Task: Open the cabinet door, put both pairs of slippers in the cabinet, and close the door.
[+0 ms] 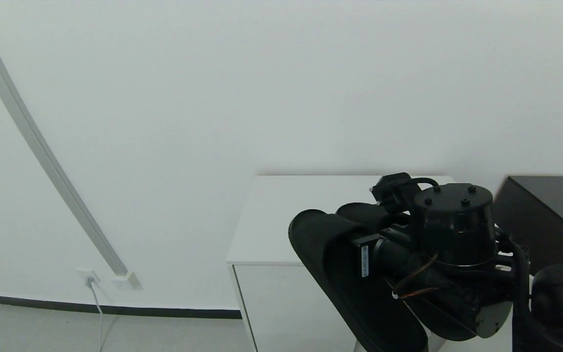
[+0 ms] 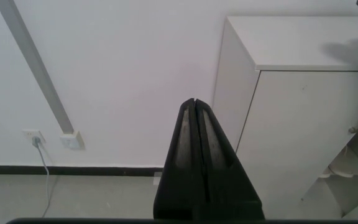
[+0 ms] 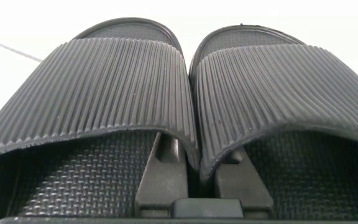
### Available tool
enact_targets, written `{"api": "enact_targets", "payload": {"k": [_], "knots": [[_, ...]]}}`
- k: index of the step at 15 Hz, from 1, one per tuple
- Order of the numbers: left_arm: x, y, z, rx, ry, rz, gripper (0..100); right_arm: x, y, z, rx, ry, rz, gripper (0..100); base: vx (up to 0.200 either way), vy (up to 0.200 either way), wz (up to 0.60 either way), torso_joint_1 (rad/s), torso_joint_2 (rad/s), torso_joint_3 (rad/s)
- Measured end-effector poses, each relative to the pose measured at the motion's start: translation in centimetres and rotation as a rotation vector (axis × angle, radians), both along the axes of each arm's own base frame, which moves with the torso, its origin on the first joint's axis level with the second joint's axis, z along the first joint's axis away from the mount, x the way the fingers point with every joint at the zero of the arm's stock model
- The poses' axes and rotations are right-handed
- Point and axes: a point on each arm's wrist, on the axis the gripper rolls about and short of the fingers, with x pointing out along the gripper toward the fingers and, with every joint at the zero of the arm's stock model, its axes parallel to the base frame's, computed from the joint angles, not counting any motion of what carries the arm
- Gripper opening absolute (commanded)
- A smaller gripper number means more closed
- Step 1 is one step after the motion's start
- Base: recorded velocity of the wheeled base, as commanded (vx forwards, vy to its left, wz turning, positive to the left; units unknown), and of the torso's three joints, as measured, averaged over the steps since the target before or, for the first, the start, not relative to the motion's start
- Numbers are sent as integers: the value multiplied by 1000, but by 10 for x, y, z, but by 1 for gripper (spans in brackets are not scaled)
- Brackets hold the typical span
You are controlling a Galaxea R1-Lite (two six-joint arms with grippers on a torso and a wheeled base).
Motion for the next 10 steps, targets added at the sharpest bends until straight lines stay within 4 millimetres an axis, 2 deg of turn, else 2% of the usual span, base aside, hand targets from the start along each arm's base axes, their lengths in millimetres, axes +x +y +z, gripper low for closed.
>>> {"api": "enact_targets", "payload": {"k": [10], "knots": [[0,0,0,0,0,-2,0,-4,1,-3,-9,8,11,0,-200,0,0,-1,2,0]]}}
